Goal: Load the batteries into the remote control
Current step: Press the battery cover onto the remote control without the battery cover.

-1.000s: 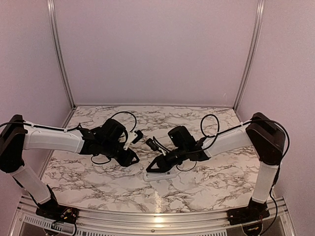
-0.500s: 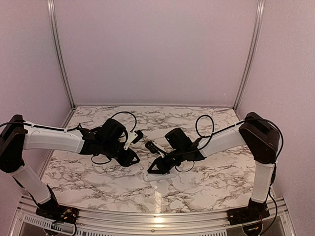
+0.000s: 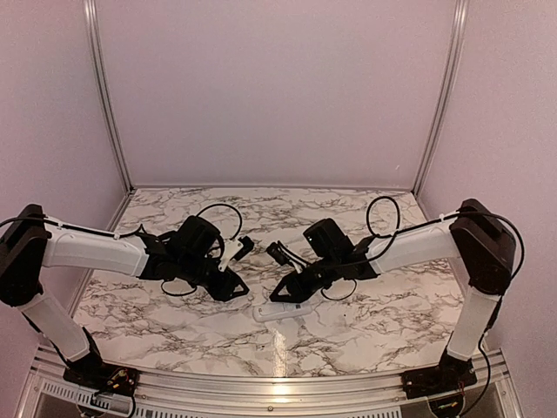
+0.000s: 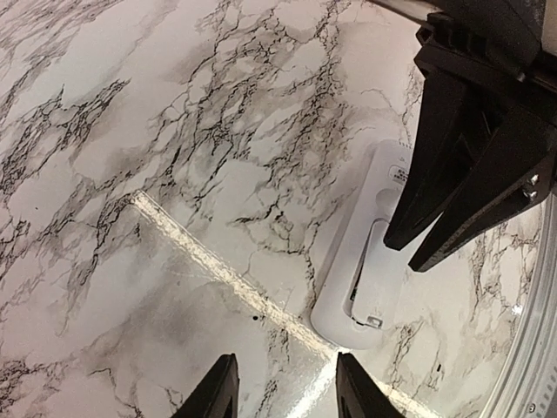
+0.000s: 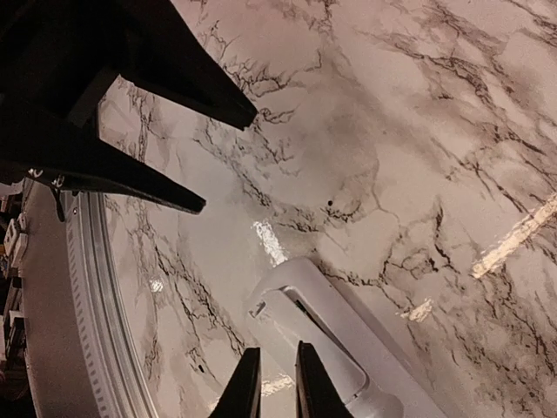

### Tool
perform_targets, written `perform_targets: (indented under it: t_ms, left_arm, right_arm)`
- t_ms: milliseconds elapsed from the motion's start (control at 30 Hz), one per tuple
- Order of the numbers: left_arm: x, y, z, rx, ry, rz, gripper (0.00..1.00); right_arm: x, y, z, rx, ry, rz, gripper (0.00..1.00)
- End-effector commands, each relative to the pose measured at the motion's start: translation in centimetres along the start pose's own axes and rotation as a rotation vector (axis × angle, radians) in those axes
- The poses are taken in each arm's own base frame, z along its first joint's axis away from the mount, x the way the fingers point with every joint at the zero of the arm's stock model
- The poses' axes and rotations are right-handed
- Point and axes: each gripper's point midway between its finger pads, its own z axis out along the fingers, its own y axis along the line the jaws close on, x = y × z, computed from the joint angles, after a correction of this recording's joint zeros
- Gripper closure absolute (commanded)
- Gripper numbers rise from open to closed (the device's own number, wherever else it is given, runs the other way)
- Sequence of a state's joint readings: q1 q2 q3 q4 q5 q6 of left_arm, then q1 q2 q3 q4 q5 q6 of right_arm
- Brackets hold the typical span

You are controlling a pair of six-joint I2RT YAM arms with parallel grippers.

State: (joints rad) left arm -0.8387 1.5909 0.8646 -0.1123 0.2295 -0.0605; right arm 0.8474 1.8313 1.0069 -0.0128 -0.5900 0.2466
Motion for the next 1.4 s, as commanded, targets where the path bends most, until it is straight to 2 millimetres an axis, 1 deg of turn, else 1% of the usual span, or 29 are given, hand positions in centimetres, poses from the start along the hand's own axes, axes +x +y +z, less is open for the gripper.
perform_targets:
  t_ms: [0,100,233,300,433,767,1367]
  left_arm:
    - [-0.5,-0.8,0.1,0.029,-0.029,0.028,0.6]
    - [0.0,-1.2,0.9,0.041,-0.002,0.04,0.6]
    - [0.9,-1.8,1.7,0.042,0.042,0.061,0.6]
    - [1.3,-2.0,2.1,0.047,0.059,0.067,0.6]
    - [1.9,-2.1,2.6,0.046,0.082,0.072,0.6]
    - [1.4,-2.7,3.4,0.064,0.081,0.083,0.6]
    - [1.9,-3.1,4.8,0.084,0.101,0.083,0.61]
  right_arm:
    - [-1.2,0.9,-1.9,-0.039,-0.042,0.011,0.86]
    - [-0.7,1.5,-2.0,-0.074,-0.028,0.018,0.86]
    - [0.4,1.7,-1.6,-0.092,0.001,0.032,0.86]
    - [0.2,1.9,-1.4,-0.103,-0.013,0.019,0.86]
    - [0.7,1.6,-1.1,-0.105,-0.006,0.028,0.87]
    - [1.2,1.3,-0.7,-0.107,0.007,0.038,0.87]
    - [1.7,1.0,-0.2,-0.114,0.019,0.044,0.87]
